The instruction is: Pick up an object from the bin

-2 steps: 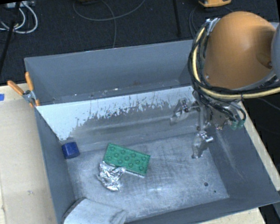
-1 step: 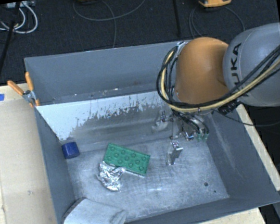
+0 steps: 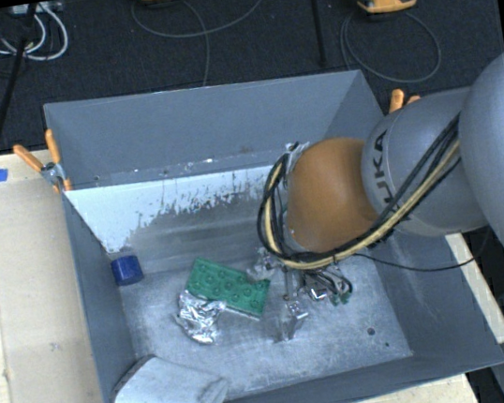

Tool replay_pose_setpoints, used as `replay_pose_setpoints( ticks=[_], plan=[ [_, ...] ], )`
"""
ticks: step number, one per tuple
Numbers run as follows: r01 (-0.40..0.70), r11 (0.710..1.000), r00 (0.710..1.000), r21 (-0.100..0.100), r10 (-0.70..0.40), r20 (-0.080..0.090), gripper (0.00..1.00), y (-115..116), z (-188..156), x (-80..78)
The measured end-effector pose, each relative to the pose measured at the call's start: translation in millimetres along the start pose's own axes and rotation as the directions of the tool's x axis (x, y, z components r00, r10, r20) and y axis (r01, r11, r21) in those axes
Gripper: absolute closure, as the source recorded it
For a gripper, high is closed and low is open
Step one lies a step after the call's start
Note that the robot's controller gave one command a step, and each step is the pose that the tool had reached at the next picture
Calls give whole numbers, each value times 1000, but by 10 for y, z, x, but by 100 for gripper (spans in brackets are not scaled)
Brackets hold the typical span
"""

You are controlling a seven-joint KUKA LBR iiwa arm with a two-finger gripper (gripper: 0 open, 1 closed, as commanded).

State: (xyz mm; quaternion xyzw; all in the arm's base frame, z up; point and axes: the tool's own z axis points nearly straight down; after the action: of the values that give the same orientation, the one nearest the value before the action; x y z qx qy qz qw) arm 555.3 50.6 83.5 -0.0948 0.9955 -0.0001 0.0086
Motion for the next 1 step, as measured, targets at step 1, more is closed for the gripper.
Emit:
replay_pose_setpoints(
  ticks=[1],
  plan=[
    [-252,968,968,2,252,-5,0,455,76,-446]
  ],
)
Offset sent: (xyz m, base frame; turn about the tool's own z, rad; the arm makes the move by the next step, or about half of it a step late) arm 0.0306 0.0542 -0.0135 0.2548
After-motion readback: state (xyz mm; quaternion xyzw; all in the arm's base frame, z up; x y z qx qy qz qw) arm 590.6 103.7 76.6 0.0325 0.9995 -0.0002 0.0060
